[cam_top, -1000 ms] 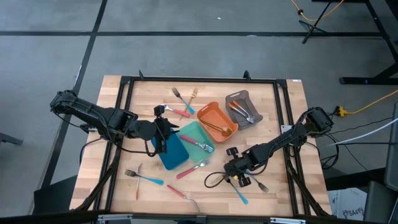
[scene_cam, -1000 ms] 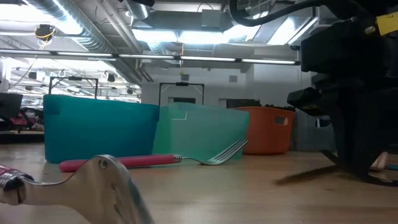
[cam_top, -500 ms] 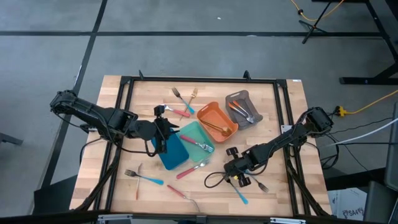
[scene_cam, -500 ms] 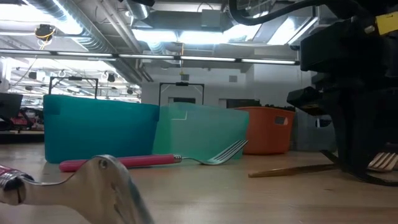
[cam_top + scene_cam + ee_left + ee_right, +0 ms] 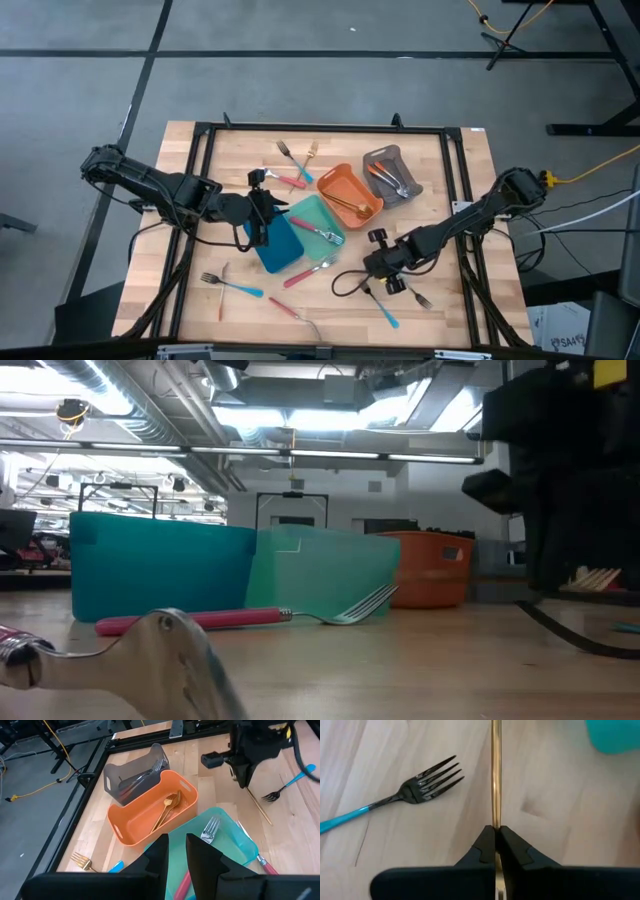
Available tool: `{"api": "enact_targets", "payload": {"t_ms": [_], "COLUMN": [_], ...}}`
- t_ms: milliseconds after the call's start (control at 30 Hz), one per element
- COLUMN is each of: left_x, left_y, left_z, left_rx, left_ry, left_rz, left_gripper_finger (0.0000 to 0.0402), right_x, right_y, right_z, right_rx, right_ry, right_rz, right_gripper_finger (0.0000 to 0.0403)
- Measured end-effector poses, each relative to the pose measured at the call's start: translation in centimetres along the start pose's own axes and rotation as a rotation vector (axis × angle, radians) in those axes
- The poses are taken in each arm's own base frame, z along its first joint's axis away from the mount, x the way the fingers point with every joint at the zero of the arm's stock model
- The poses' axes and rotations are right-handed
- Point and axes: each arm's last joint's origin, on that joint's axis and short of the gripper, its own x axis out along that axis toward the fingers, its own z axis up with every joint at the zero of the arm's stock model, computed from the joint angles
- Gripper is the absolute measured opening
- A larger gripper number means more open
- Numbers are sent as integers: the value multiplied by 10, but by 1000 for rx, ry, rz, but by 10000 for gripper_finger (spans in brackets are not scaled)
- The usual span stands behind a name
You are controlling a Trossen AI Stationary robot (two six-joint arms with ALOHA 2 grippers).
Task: Sort silverware by color (type)
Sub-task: Put the gold fork into the orange bin
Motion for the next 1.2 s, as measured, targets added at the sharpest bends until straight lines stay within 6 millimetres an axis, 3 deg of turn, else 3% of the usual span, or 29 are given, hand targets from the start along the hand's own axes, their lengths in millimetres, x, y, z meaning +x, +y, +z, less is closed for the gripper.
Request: {"api": "enact_targets", "payload": {"t_ms": [367, 567, 867, 1200], "left_x": [0, 0, 0, 0], "left_y": [0, 0, 0, 0], "left_z": [0, 0, 0, 0], "left_rx": [0, 0, -1, -3], "left_ry": [0, 0, 0, -1], "left_rz": [1, 1, 1, 2], "left_gripper_finger": [60, 60, 60, 60], "right_x": [-34, -59, -87, -91], "right_y": [-4, -14, -61, -125], "right_z": [2, 4, 13, 14], "right_rx": [10, 47, 224, 371], "right_ry": [-89, -195, -386, -477], "right_rz": [-26, -133, -246, -365], "right_gripper_finger": [1, 1, 1, 1]}}
